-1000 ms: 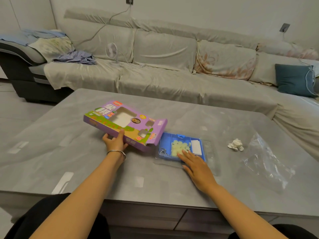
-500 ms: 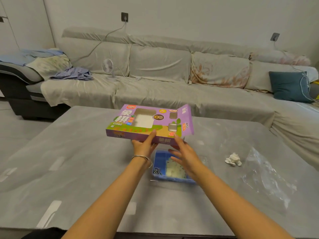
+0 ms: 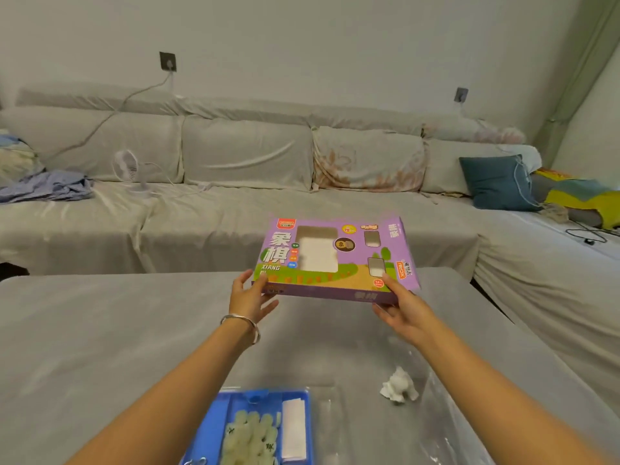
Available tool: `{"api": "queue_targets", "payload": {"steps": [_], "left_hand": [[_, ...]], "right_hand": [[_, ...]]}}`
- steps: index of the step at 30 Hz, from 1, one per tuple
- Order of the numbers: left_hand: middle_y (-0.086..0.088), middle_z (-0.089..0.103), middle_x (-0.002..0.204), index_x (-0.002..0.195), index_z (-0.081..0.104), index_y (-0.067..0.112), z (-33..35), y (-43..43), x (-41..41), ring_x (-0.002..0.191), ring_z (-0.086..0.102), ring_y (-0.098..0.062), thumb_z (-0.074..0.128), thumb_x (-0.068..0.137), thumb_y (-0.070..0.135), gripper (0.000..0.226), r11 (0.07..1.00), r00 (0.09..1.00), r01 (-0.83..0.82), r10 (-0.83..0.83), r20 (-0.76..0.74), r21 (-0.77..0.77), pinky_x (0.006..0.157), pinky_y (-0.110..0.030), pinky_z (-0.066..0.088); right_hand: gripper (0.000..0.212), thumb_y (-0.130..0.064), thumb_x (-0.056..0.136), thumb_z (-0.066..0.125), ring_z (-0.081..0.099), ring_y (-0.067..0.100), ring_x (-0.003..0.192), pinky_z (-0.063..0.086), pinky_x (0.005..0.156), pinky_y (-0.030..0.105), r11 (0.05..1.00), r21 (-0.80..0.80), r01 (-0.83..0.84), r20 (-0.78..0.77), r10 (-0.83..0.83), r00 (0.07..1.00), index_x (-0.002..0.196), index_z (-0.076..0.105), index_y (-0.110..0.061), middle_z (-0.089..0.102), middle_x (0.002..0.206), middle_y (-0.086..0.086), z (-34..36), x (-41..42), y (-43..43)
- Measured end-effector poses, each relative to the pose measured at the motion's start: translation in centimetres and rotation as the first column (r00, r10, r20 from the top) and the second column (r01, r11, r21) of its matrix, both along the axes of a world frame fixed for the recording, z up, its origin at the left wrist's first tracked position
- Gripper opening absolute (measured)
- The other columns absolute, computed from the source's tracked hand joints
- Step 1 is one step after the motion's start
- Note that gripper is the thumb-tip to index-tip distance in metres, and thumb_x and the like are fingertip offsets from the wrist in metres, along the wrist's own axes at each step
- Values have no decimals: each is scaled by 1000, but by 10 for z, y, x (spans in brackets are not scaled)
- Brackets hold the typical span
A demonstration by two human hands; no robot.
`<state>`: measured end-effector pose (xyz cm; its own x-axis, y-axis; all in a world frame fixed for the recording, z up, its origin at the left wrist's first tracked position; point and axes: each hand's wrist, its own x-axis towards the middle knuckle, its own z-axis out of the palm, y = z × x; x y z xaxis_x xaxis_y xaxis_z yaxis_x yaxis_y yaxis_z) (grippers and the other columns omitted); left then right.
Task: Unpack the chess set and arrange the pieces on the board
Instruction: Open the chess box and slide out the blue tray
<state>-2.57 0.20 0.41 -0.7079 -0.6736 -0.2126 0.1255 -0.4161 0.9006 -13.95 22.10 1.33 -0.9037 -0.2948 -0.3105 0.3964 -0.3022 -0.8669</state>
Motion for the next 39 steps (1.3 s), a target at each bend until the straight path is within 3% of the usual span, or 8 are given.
{"api": "queue_targets", "payload": {"steps": [6, 10, 13, 19, 27, 33, 36, 39], "left_hand": [[-17, 59, 120, 128, 49, 9, -55, 17, -76, 100, 56, -25, 61, 88, 24, 44, 965, 972, 163, -121, 203, -207, 92, -40, 43], [-10, 62, 112, 122, 56, 5, -86, 27, -127, 93, 53, -17, 59, 89, 20, 37, 908, 957, 216, -124, 263, -358, 82, -27, 41], [-11, 61, 121, 118, 60, 6, -112, 34, -159, 100, 56, -19, 62, 87, 22, 35, 875, 951, 253, -146, 274, -412, 85, -25, 41], [2, 23, 153, 123, 55, 39, -144, 52, -179, 140, 13, -24, 50, 82, 60, 47, 623, 797, 448, 47, 602, -641, 112, -39, 16], [0, 20, 154, 126, 54, 32, -145, 65, -176, 142, 9, -25, 52, 84, 56, 49, 700, 791, 403, 58, 609, -590, 114, -40, 13], [-9, 36, 144, 129, 51, 23, -125, 62, -148, 136, 24, -27, 58, 82, 54, 56, 791, 787, 345, 50, 615, -505, 109, -45, 27], [-9, 42, 140, 126, 53, 24, -110, 56, -118, 131, 34, -29, 59, 81, 52, 54, 754, 788, 387, 30, 615, -532, 107, -46, 32], [-6, 49, 135, 123, 55, 24, -95, 49, -73, 130, 36, -27, 60, 81, 52, 52, 624, 782, 479, 17, 624, -617, 107, -41, 32]], "right_hand": [[38, -17, 93, 54, 58, 16, 78, 49, 72, 32, 983, 15, 182, -17, -181, 983, 128, 48, -3, 61, 93, 7, -60, -85, 14], [38, -23, 90, 60, 57, 21, 86, 49, 65, 26, 914, 298, 277, -152, -241, 959, 121, 53, -1, 60, 108, 11, -97, -139, 32], [42, -27, 87, 63, 54, 23, 94, 42, 78, 29, 832, 444, 332, -286, -220, 933, 119, 58, -1, 62, 113, 10, -119, -173, 46], [48, -43, 78, 70, 59, 32, 103, 48, 91, 42, 656, 660, 367, -396, -111, 911, 115, 64, -13, 66, 113, 14, -154, -207, 74], [46, -33, 75, 76, 61, 27, 96, 50, 86, 37, 753, 587, 297, -313, -127, 941, 113, 62, -11, 65, 105, 8, -157, -221, 81], [79, -40, 77, 73, 53, 27, 98, 41, 74, 31, 758, 607, 239, -176, -164, 971, 134, 36, 1, 50, 122, 13, -104, -196, 105], [82, -38, 83, 67, 40, 28, 129, 35, 102, 36, 744, 631, 220, -263, -62, 963, 144, 25, -4, 36, 145, 12, -63, -166, 104], [59, -34, 87, 63, 48, 22, 122, 38, 98, 33, 791, 592, 151, -339, 74, 938, 135, 42, -6, 50, 129, 4, -24, -111, 86]]}}
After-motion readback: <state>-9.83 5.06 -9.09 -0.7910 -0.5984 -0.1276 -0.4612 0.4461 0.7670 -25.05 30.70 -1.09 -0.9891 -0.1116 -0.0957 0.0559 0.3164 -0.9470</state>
